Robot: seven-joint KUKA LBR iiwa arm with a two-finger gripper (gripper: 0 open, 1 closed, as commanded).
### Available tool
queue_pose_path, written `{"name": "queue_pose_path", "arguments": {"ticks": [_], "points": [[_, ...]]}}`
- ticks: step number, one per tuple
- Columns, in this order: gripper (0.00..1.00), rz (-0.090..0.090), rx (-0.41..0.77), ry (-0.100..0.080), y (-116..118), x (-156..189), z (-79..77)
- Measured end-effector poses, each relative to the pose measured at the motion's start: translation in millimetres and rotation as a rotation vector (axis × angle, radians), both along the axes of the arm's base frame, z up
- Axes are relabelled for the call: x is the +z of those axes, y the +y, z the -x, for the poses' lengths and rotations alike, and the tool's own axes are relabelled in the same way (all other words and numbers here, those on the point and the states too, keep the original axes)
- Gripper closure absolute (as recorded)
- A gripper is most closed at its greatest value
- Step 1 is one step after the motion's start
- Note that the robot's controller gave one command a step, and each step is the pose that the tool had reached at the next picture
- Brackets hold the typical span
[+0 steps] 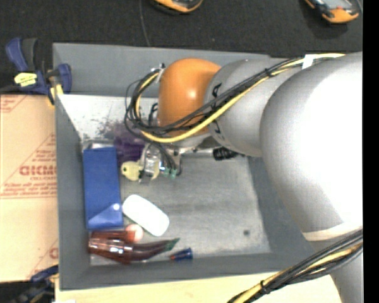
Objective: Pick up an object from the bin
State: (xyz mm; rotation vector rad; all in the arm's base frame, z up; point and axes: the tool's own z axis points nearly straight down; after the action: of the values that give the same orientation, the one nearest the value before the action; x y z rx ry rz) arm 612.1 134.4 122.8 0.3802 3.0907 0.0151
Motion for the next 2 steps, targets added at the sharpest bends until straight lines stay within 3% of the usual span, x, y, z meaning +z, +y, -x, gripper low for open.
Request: {"name": "queue_pose_path", "arguments": {"ticks": [1, 2], "points": [[1.00, 0.002, 0.040, -0.005, 7, -29, 7.6], [1.00, 0.003, -0.060, 0.005, 7, -36, -2.8]]}}
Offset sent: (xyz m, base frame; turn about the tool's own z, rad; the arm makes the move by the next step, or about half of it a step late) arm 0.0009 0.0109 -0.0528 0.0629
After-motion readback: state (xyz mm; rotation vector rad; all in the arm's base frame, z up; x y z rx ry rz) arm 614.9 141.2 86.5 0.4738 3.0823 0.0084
